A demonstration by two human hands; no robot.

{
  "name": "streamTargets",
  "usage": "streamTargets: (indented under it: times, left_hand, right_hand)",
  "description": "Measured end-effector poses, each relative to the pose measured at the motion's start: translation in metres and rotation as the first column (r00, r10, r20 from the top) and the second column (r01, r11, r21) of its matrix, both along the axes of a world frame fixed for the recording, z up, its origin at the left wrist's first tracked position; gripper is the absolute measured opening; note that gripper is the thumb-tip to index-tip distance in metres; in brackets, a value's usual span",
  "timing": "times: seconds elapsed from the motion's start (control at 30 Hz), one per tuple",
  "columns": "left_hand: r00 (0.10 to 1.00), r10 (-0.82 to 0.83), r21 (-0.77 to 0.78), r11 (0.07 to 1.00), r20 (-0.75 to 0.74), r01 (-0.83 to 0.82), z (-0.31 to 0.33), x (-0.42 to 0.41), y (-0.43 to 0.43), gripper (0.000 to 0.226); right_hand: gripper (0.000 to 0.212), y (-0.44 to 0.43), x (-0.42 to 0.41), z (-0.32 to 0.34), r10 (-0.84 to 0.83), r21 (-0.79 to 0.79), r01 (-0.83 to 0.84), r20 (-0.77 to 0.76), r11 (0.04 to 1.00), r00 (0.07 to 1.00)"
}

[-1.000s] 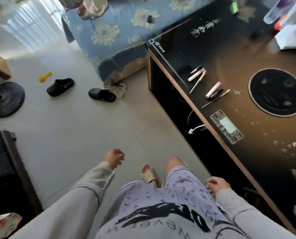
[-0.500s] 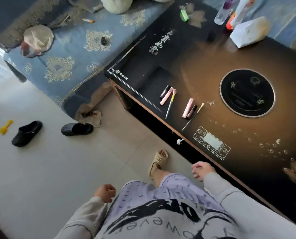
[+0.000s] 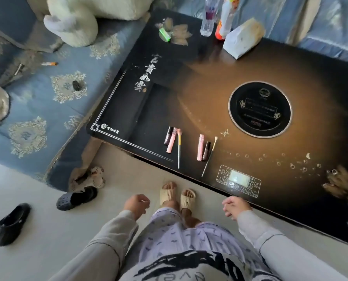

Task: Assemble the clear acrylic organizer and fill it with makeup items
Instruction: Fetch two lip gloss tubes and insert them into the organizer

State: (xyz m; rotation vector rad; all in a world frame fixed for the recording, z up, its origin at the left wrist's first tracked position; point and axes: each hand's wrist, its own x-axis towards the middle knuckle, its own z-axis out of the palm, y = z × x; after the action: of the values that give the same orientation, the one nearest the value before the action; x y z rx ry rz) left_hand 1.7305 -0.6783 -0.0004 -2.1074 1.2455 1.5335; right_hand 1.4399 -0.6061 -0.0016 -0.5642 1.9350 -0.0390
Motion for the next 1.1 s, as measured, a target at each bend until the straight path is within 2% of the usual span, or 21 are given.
streamTargets:
  times: [0.17, 0.27, 0.4, 0.47, 0.5, 0.67, 0.9, 1.1]
  left_hand:
    - [0.976, -0.216, 0.025, 0.976, -0.013, 0.216, 0.002, -0.011, -0.050, 0.017]
    - [0.975, -0.219, -0.018, 0.976, -0.044, 0.218, 0.005, -0.020, -0.078, 0.020]
    - [0.970, -0.240, -0.105, 0.966, -0.046, 0.235, 0.008, -0.038, -0.113, 0.019]
    - [0.959, -0.281, -0.146, 0.950, -0.023, 0.275, 0.006, -0.050, -0.128, 0.022]
    - [0.954, -0.298, -0.166, 0.941, -0.002, 0.294, 0.005, -0.056, -0.134, 0.024]
    - [0.926, -0.356, -0.245, 0.893, 0.128, 0.377, -0.007, -0.082, -0.154, 0.023]
    - [0.891, -0.391, -0.338, 0.826, 0.231, 0.450, -0.037, -0.110, -0.168, 0.028]
    - [0.839, -0.466, -0.335, 0.772, 0.281, 0.541, -0.046, -0.125, -0.176, 0.022]
  right_hand:
    - [0.019, 0.005, 0.011, 0.002, -0.090, 0.044, 0.091, -0.031, 0.995, 0.995]
    - [0.021, -0.004, 0.016, 0.003, -0.177, 0.044, 0.178, -0.015, 0.983, 0.984]
    - [0.024, -0.032, 0.023, 0.001, -0.180, 0.014, 0.180, -0.027, 0.984, 0.983]
    - [0.031, -0.053, 0.024, -0.001, -0.155, -0.012, 0.155, -0.018, 0.988, 0.988]
    - [0.027, -0.065, 0.025, -0.002, -0.147, -0.021, 0.146, -0.026, 0.989, 0.989]
    - [0.016, -0.122, 0.025, -0.001, -0.046, -0.048, 0.035, -0.262, 0.998, 0.964]
    - [0.028, -0.178, 0.033, -0.020, 0.062, -0.133, -0.112, -0.330, 0.985, 0.942]
    - [0.033, -0.181, 0.029, -0.033, 0.132, -0.092, -0.181, -0.388, 0.979, 0.912]
